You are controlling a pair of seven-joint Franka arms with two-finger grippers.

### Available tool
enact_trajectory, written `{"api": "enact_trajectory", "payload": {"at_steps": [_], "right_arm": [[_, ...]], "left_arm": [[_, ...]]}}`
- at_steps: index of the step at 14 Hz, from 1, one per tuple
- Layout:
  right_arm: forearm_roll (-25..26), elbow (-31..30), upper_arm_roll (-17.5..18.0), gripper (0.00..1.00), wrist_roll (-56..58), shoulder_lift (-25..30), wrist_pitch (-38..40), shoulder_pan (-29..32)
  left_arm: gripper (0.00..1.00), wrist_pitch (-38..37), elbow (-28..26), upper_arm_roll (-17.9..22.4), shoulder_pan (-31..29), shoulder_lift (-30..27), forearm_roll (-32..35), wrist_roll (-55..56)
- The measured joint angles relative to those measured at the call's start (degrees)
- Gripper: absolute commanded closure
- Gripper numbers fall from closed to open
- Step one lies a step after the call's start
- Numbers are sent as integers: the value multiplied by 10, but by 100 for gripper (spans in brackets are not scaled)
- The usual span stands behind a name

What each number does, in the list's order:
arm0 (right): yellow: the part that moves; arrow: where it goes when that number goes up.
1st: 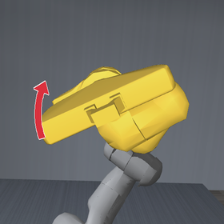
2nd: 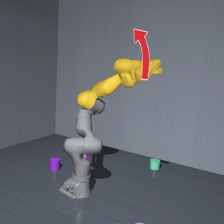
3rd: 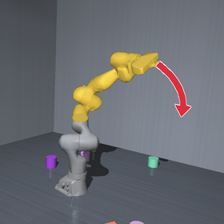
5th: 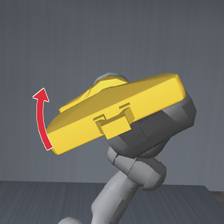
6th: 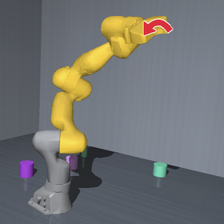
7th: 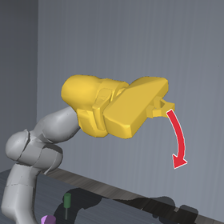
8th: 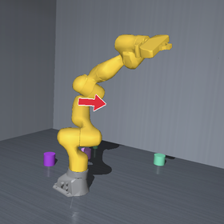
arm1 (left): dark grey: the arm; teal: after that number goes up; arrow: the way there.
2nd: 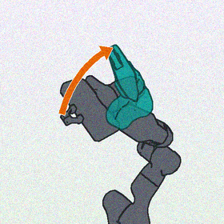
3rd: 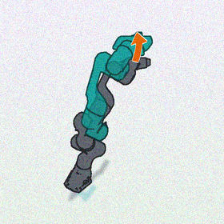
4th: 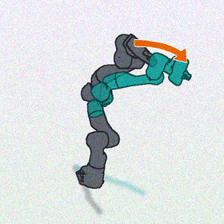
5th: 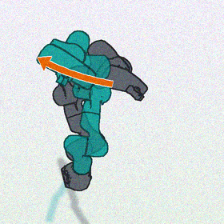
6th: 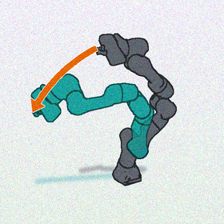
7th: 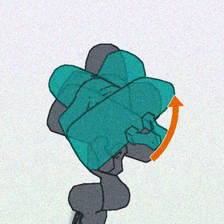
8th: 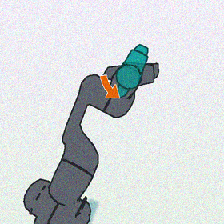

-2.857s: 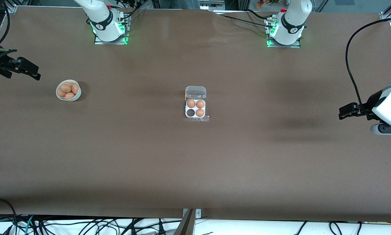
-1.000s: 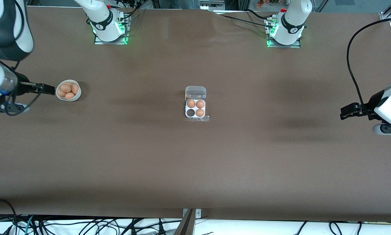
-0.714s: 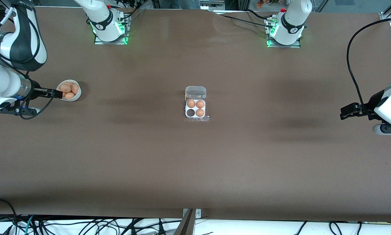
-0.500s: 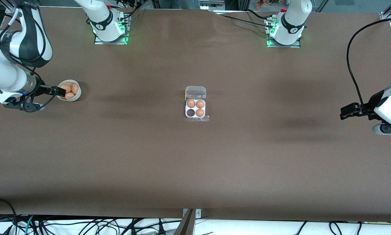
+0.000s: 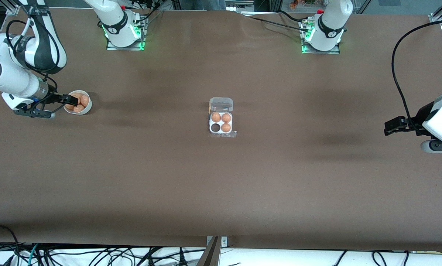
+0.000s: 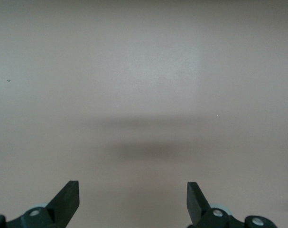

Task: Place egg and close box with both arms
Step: 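Reach the right gripper down over the white egg bowl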

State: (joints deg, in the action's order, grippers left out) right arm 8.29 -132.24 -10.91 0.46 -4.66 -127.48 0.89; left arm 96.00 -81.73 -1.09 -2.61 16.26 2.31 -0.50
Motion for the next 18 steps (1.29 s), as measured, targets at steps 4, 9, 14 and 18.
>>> {"api": "enact_trajectory", "payload": {"at_steps": [4, 9, 14, 18], "right_arm": [[0, -1, -7, 0, 0, -46, -29, 0], [1, -3, -14, 0, 3, -64, -25, 0], [3, -13, -41, 0, 36, -64, -24, 0], [3, -28, -42, 4, 39, -63, -24, 0]], "left_arm": [[0, 0, 0, 0, 0, 0, 0, 0], [0, 0, 0, 0, 0, 0, 0, 0], [0, 0, 1, -1, 1, -1, 0, 0], [0, 0, 3, -1, 1, -1, 0, 0]]}}
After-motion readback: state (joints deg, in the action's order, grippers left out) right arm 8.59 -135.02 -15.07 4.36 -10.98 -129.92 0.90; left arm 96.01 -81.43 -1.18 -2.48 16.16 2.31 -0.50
